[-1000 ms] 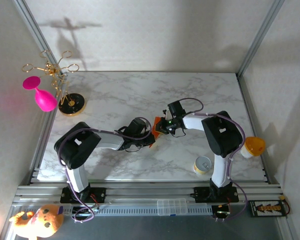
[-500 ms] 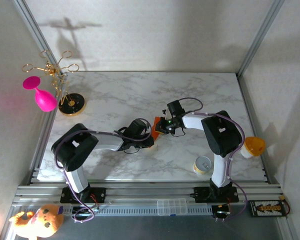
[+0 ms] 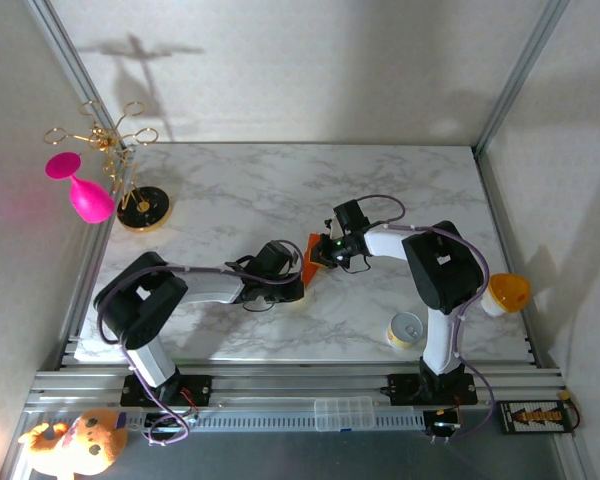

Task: Fold a paper plane with a square sheet of paper (pick it up from the middle)

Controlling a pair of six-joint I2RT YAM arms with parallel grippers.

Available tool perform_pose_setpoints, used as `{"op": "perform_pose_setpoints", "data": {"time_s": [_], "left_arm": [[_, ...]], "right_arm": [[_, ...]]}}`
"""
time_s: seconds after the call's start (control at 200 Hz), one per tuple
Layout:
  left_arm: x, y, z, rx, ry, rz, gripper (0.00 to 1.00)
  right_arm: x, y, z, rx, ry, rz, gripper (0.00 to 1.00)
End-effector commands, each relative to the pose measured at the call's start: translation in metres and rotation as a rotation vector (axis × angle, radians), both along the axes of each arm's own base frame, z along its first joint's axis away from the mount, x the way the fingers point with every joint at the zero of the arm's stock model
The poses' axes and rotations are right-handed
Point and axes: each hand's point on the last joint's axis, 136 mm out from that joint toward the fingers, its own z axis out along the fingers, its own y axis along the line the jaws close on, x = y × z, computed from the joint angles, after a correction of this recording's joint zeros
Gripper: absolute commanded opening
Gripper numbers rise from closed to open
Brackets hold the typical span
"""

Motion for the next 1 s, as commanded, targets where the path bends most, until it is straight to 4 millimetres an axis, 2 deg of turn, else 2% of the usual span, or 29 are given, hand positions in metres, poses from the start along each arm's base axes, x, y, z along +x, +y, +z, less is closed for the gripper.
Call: {"op": "perform_pose_setpoints", "data": {"time_s": [0.0, 0.165, 0.28, 0.486, 0.681, 0.996], "left_arm": [[-0.02, 0.012, -0.003, 0.088, 0.046, -0.05, 0.0], [0.007, -0.007, 0.048, -0.038, -0.074, -0.011, 0.0], [0.021, -0.014, 0.059, -0.086, -0.108, 0.035, 0.0], [0.04, -0.027, 0.047, -0.122, -0.097, 0.104, 0.0], [0.048, -0.022, 0.028, -0.072, -0.092, 0.141, 0.0], [0.036, -0.018, -0.002, -0.003, -0.037, 0.089, 0.0]], "right_arm": [[-0.009, -0.024, -0.04, -0.162, 0.053, -0.038, 0.11], [-0.008, -0.025, -0.04, -0.166, 0.052, -0.039, 0.11], [-0.008, -0.024, -0.04, -0.167, 0.051, -0.039, 0.12], [-0.008, -0.024, -0.04, -0.165, 0.052, -0.043, 0.11], [-0.006, -0.023, -0.036, -0.156, 0.046, -0.045, 0.11], [-0.007, -0.023, -0.037, -0.157, 0.05, -0.044, 0.11]]}}
